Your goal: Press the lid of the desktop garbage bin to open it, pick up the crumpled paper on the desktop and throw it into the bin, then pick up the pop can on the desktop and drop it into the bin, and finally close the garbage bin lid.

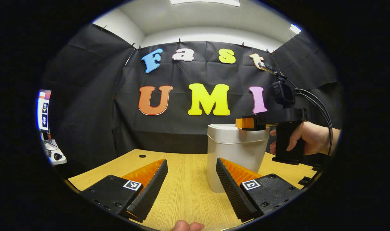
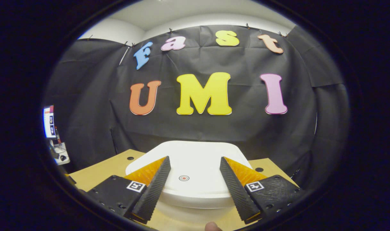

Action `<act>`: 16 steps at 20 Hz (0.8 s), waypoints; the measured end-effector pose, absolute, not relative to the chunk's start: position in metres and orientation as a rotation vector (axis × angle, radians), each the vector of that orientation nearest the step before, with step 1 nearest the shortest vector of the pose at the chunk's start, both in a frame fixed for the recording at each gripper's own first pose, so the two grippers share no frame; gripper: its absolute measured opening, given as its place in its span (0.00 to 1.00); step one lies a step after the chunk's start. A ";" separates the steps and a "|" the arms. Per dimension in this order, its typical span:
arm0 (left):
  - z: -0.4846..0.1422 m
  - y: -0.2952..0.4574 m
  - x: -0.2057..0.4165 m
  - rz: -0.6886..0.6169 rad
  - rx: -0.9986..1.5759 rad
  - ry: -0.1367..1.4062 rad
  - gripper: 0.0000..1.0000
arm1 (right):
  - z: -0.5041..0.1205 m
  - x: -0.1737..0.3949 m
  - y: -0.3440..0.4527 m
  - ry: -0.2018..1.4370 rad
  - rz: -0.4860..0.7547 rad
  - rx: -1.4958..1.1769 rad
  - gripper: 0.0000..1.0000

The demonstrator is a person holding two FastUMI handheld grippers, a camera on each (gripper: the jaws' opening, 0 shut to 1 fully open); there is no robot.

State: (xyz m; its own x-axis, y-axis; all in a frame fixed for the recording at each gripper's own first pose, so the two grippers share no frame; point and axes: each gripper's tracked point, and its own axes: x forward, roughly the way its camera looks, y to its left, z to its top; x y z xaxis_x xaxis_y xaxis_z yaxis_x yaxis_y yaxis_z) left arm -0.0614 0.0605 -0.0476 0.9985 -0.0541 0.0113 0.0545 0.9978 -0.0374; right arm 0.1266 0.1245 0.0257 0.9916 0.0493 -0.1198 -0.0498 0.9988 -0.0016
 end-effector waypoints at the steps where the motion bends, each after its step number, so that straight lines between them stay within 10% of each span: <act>1: -0.047 0.061 -0.062 -0.047 -0.034 -0.014 0.98 | 0.025 0.125 0.126 0.116 0.056 0.016 0.97; 16: -0.052 0.043 -0.059 -0.016 -0.011 -0.027 0.98 | 0.050 0.056 0.039 -0.109 -0.003 0.032 0.95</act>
